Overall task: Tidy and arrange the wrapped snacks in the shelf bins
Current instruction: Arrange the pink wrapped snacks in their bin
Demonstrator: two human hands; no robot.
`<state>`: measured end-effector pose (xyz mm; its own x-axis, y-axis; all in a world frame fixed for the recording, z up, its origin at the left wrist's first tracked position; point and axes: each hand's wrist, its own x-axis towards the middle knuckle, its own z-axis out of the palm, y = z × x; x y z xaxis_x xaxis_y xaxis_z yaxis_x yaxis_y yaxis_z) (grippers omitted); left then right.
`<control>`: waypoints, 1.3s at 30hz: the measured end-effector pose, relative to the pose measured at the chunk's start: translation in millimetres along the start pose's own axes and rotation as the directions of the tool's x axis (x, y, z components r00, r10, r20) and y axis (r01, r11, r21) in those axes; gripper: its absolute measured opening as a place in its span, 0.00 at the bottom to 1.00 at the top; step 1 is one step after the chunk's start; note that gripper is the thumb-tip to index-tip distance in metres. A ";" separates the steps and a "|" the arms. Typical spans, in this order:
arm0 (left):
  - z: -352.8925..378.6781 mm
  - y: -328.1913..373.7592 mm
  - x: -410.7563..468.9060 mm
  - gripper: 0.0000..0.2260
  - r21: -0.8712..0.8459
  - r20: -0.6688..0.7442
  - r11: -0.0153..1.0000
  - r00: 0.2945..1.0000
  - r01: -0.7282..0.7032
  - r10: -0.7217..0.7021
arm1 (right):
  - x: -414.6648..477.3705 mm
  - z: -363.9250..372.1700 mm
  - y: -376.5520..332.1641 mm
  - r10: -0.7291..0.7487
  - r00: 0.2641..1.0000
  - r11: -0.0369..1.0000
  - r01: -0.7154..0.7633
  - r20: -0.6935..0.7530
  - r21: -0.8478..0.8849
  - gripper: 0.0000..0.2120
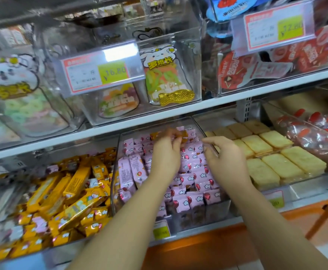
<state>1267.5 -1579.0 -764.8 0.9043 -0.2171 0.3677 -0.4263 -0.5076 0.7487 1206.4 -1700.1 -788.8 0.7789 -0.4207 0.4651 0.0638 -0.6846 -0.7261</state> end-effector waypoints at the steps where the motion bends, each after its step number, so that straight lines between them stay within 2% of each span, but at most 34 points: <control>1: -5.7 0.3 -9.2 0.04 0.017 0.018 1.000 1.000 -0.020 0.020 | -4.3 0.4 -5.5 -0.016 0.999 1.000 0.016 0.029 0.012 0.12; 5: -33.3 2.5 -40.2 0.05 -0.029 0.055 0.993 0.992 -0.115 0.117 | -22.8 3.5 -28.9 -0.090 0.986 0.993 0.079 0.139 0.083 0.17; 9: -68.7 7.6 -65.2 0.07 -0.122 0.066 0.991 0.996 -0.054 0.063 | -39.7 8.8 -55.8 -0.127 0.974 0.971 0.083 0.187 0.222 0.19; 13: -106.8 -7.0 -83.0 0.12 -0.094 -0.089 0.993 0.994 -0.077 0.068 | -57.8 27.7 -83.8 -0.185 0.945 0.922 0.072 0.270 0.381 0.20; 17: -141.2 -36.4 -97.1 0.11 -0.098 -0.191 0.995 0.981 -0.035 0.016 | -73.0 55.9 -111.9 -0.251 0.893 0.910 0.087 0.373 0.404 0.23; 20: -165.2 -53.1 -106.6 0.08 -0.098 -0.224 0.995 0.974 0.004 -0.026 | -78.8 73.5 -132.3 -0.288 0.859 0.924 0.132 0.424 0.359 0.22; 23: -186.3 -69.0 -112.2 0.06 -0.019 -0.220 1.000 0.975 0.004 -0.008 | -81.5 86.0 -152.1 -0.347 0.827 0.931 0.250 0.443 0.265 0.21; 28: -210.2 -92.7 -119.5 0.07 0.148 0.012 0.989 1.000 0.006 -0.008 | -84.7 112.1 -163.5 -0.334 0.759 0.915 0.403 0.560 -0.001 0.21; 30: -218.0 -105.9 -121.6 0.10 0.172 0.046 0.985 0.999 0.004 -0.012 | -85.7 117.5 -164.4 -0.295 0.730 0.893 0.440 0.616 -0.094 0.21; 33: -231.0 -120.9 -124.7 0.11 0.219 -0.012 0.975 1.000 0.031 -0.029 | -88.2 121.2 -168.2 -0.258 0.704 0.859 0.480 0.662 -0.176 0.22; 37: -254.3 -136.6 -132.9 0.11 0.304 -0.187 0.944 0.980 0.124 -0.069 | -91.5 124.9 -173.6 -0.229 0.730 0.859 0.463 0.644 -0.218 0.25; 39: -263.4 -149.1 -136.9 0.11 0.389 -0.215 0.903 0.971 0.181 -0.103 | -94.9 126.8 -175.9 -0.263 0.725 0.848 0.488 0.637 -0.206 0.27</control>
<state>1200.9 -1253.9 -781.5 0.9169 0.0202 0.3986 -0.2117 -0.8221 0.5285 1200.3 -1464.3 -769.4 0.9451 0.2542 0.2053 0.3061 -0.9086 -0.2842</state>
